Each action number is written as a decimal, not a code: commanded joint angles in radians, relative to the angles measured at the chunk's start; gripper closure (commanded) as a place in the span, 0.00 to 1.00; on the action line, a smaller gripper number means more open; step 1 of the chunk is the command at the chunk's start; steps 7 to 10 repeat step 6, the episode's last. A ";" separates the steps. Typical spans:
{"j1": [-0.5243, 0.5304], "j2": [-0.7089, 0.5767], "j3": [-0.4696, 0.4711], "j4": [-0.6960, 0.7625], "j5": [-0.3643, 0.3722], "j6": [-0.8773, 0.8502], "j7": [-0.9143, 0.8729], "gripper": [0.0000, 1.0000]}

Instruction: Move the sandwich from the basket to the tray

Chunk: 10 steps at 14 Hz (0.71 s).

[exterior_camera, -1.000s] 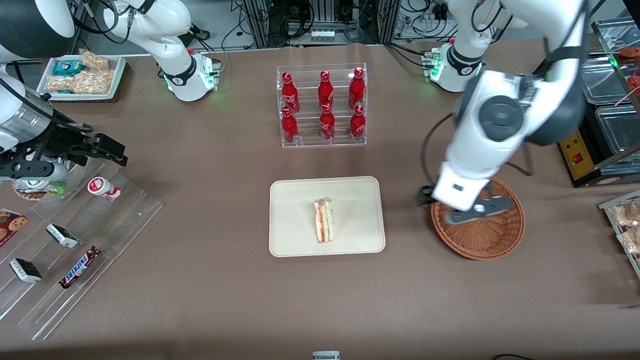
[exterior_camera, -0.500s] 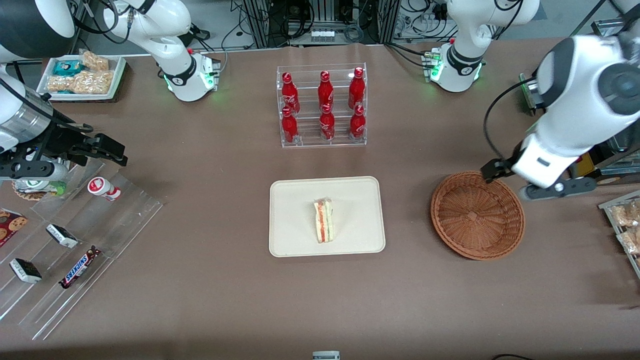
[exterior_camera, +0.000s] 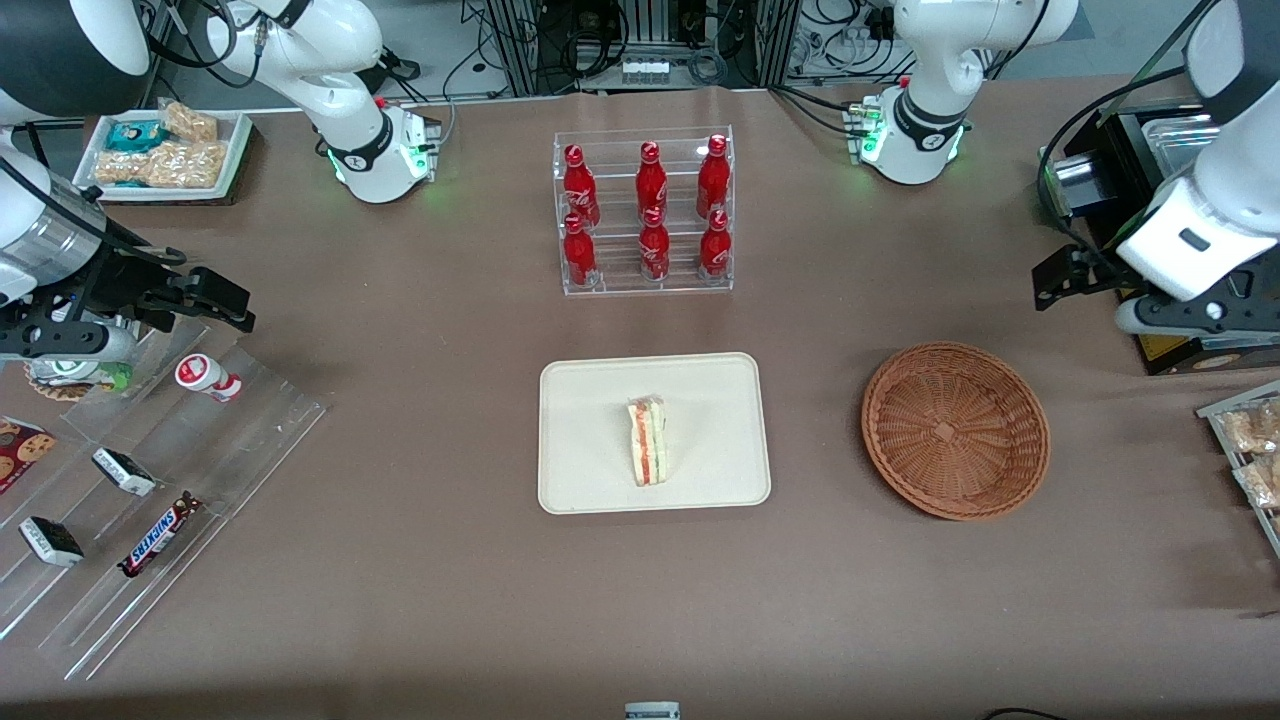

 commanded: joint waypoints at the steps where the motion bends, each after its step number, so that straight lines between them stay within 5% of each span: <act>1: 0.016 0.006 0.000 0.026 -0.013 -0.021 0.054 0.00; 10: 0.013 0.008 0.000 0.015 -0.013 -0.022 0.054 0.00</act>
